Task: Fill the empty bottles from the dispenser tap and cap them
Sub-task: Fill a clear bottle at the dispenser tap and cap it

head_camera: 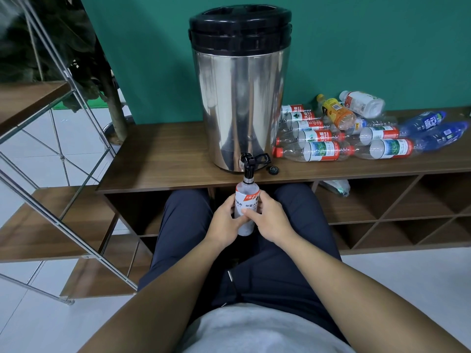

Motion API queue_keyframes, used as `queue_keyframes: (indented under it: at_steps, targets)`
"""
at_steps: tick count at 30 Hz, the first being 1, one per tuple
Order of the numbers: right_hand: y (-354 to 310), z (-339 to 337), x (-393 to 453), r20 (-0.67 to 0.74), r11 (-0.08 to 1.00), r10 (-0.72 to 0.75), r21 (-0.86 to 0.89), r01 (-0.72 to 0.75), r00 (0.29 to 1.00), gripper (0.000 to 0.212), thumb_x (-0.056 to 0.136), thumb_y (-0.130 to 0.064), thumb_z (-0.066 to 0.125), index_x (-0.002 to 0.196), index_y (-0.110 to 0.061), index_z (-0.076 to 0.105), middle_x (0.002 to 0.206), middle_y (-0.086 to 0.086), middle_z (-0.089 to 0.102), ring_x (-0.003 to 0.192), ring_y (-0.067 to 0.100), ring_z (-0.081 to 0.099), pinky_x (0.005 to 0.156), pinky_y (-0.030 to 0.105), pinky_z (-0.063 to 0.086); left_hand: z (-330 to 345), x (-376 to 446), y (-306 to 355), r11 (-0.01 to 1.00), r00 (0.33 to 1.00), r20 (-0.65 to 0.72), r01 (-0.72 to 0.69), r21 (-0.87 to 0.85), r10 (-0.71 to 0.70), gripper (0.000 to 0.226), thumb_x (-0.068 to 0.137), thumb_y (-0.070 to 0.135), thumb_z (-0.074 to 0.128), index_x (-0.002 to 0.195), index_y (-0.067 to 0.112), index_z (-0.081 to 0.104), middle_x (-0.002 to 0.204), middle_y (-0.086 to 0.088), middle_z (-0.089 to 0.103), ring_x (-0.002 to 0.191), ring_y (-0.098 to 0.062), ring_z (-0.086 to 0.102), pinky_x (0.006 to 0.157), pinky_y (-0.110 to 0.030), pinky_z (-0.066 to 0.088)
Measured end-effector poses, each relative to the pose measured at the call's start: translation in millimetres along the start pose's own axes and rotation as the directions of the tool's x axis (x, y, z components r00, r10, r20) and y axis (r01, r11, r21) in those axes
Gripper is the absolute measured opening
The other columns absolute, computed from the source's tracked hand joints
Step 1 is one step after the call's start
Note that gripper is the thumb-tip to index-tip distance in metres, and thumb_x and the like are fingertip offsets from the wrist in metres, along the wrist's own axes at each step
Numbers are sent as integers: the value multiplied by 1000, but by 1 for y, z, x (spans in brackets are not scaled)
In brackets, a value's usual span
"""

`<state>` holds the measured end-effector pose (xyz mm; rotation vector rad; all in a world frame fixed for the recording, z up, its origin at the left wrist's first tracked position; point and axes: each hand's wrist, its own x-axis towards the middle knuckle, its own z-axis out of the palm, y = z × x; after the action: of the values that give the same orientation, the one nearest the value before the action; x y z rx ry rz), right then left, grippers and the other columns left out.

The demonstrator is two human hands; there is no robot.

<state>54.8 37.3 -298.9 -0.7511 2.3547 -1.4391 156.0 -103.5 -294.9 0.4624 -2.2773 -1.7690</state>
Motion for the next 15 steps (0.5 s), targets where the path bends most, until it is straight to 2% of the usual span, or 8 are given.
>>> queue_keyframes:
  at_steps: [15]
  targets:
    - [-2, 0, -2, -6, 1000, -1, 12, 1, 1000, 51, 93, -24, 86, 139, -31, 65, 117, -15, 80, 107, 2, 76, 97, 41, 65, 2, 0, 0, 1000, 1000, 1, 3, -13, -3, 61, 99, 12, 84, 150, 35, 63, 134, 14, 77, 128, -6, 71, 115, -47, 57]
